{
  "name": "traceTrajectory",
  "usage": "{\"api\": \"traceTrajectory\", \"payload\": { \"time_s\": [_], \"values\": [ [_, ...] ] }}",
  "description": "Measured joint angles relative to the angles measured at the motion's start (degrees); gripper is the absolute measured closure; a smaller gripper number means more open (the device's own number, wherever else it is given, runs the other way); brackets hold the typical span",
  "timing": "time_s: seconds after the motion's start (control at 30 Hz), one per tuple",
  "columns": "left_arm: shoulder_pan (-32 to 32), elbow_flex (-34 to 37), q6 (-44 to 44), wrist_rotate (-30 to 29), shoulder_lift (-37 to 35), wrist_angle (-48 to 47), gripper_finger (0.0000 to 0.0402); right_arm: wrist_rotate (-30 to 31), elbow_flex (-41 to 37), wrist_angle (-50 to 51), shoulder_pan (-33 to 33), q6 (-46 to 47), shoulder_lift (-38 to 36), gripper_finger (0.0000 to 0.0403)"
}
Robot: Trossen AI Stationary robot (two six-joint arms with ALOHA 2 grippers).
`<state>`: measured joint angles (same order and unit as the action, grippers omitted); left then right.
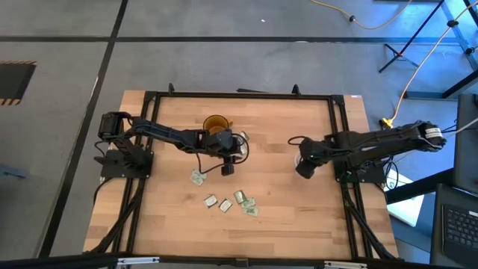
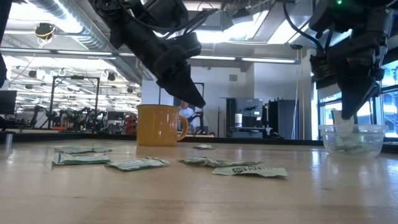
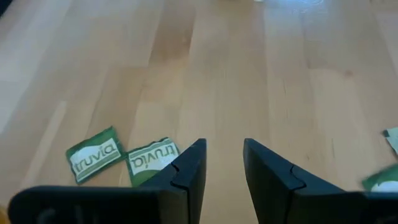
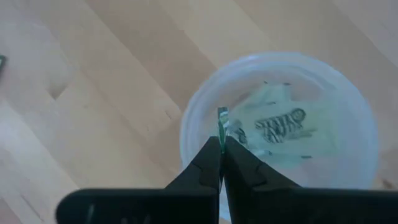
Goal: Pick and place items into bin
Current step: Put the truvia packet into the transparent bin
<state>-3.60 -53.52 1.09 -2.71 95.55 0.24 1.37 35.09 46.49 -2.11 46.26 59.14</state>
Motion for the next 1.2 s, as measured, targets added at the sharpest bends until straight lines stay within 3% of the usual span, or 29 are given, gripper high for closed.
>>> {"api": "traceTrajectory", "payload": {
  "time_s": [0.57,1.0,1.2],
  "values": [
    [0.00,0.00,1.71,0.90,0.00,-1.86,0.0300,1.86,0.00,-0.48,0.00,-0.26,6.41,0.0394],
    [-0.01,0.00,2.23,0.88,0.00,-1.90,0.0300,5.45,0.00,4.84,0.50,-0.04,6.48,0.0320],
    [0.00,0.00,2.25,0.86,0.00,-1.89,0.0300,8.01,0.00,5.17,0.50,-0.13,6.48,0.0312]
  ]
}}
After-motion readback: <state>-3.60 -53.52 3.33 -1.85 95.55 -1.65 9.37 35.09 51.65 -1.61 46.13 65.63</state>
